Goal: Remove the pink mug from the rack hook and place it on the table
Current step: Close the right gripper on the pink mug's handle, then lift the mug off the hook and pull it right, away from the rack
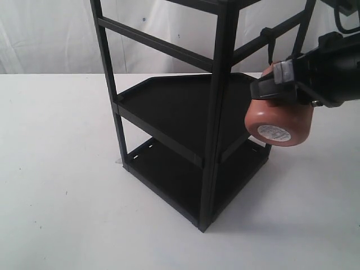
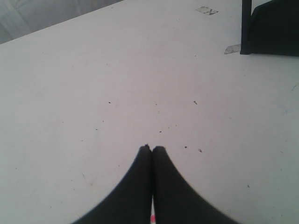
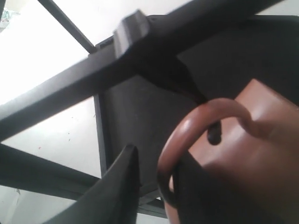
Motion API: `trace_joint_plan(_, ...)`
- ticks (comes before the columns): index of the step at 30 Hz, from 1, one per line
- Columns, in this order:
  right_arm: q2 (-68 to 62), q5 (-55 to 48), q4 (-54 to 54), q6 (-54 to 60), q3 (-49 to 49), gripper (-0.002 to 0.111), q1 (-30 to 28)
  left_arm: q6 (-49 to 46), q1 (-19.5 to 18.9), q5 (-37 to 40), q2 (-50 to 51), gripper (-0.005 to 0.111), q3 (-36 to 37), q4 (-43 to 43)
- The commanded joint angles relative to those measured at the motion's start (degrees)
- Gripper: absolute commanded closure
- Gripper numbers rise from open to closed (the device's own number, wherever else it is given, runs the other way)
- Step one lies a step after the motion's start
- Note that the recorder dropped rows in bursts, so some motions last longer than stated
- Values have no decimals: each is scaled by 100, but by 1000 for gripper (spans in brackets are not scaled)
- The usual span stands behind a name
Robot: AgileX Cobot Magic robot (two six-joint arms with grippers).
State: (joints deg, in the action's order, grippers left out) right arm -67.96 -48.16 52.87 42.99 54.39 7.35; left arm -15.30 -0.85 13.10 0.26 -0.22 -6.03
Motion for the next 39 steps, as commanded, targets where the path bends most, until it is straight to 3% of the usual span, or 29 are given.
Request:
trace_joint_plan(1, -21, 47, -169, 21, 33, 108, 11, 3, -19, -24, -26, 107, 22, -24)
trace_joint_plan(21, 726, -90, -806, -486, 33, 108, 11, 3, -19, -24, -26, 107, 22, -24)
trace_joint_plan(39, 1904, -1299, -1431, -1743, -292, 108, 11, 3, -19, -24, -26, 107, 22, -24)
